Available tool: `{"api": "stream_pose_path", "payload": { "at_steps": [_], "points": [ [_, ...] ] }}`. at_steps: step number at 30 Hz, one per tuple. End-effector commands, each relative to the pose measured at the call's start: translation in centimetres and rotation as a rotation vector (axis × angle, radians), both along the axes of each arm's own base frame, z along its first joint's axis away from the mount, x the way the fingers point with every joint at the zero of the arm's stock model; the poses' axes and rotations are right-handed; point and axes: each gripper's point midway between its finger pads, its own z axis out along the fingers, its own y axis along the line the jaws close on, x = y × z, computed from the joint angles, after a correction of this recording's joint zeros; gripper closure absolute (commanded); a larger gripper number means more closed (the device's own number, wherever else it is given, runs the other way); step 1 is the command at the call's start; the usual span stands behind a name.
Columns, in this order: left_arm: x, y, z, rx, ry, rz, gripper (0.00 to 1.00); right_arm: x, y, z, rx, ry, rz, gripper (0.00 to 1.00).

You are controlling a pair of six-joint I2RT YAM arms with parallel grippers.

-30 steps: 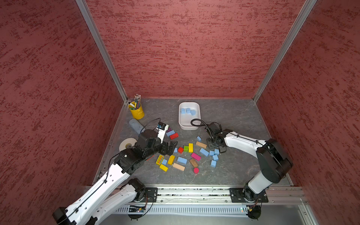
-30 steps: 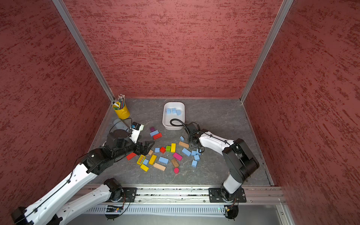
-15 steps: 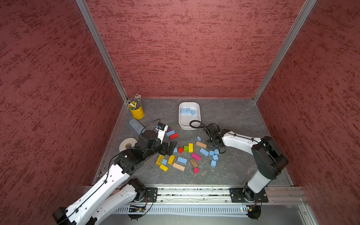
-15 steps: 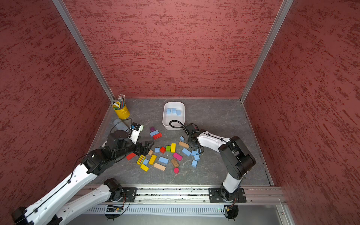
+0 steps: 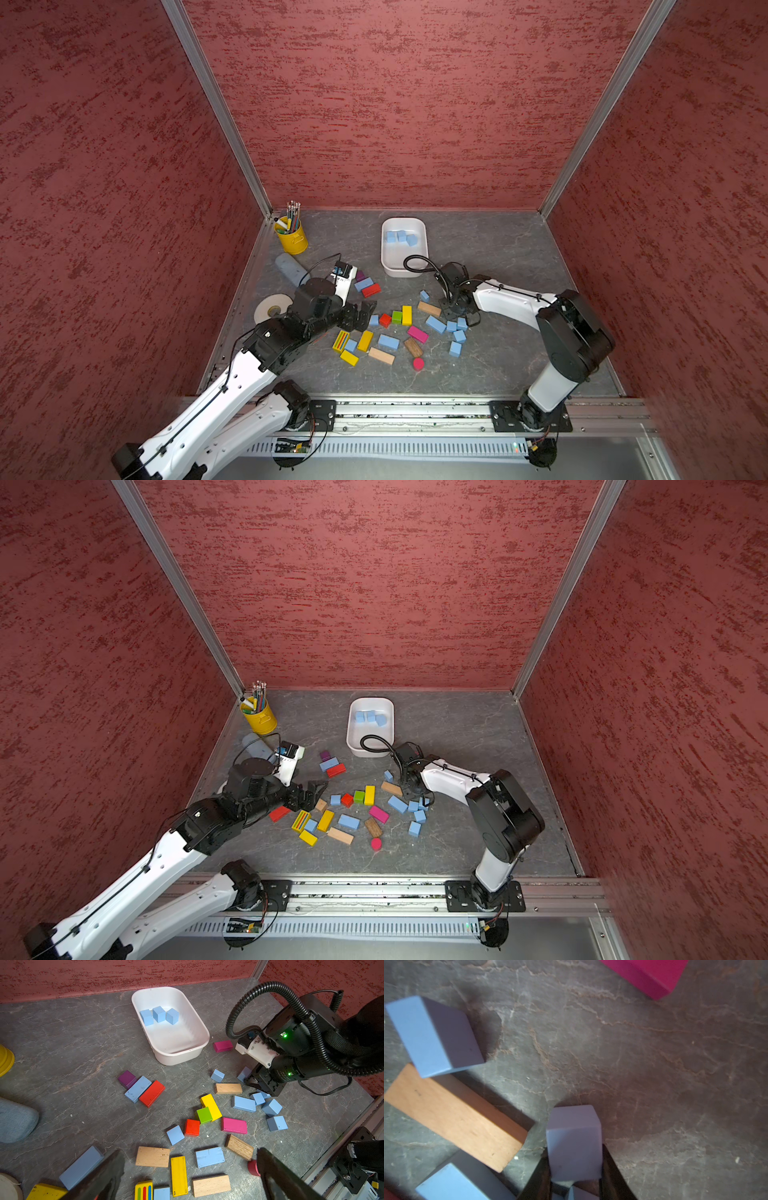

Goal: Pick out the blue building blocks
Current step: Pick up the building block from the center of the board, then place the building block in the storage box.

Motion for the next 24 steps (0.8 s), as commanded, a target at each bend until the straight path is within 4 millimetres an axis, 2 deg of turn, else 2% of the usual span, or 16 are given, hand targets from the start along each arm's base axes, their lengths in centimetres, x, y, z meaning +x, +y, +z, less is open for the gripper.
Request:
{"api": "stream_pose_path", "payload": {
  "at_steps": [1, 10, 16, 24],
  "points": [
    [0.1, 0.3, 0.4, -0.003, -0.026, 0.015, 0.0, 1.2, 1.6, 2.6, 0.07, -0.056, 0.014, 0.81],
    [0.3, 1.2, 0.6, 0.011, -0.044, 0.056, 0.0, 3.8, 4.3, 8.5, 0.227, -0.192, -0.003, 0.92],
    [0.3, 1.8, 0.7, 0.021, -0.054, 0.083, 0.0, 6.7, 7.1, 12.1, 0.348, -0.267, -0.025, 0.93],
    [0.4, 2.5, 1.0, 0.029, -0.074, 0.115, 0.0, 11.0, 10.9, 14.4, 0.428, -0.304, -0.026, 0.93]
  ]
}}
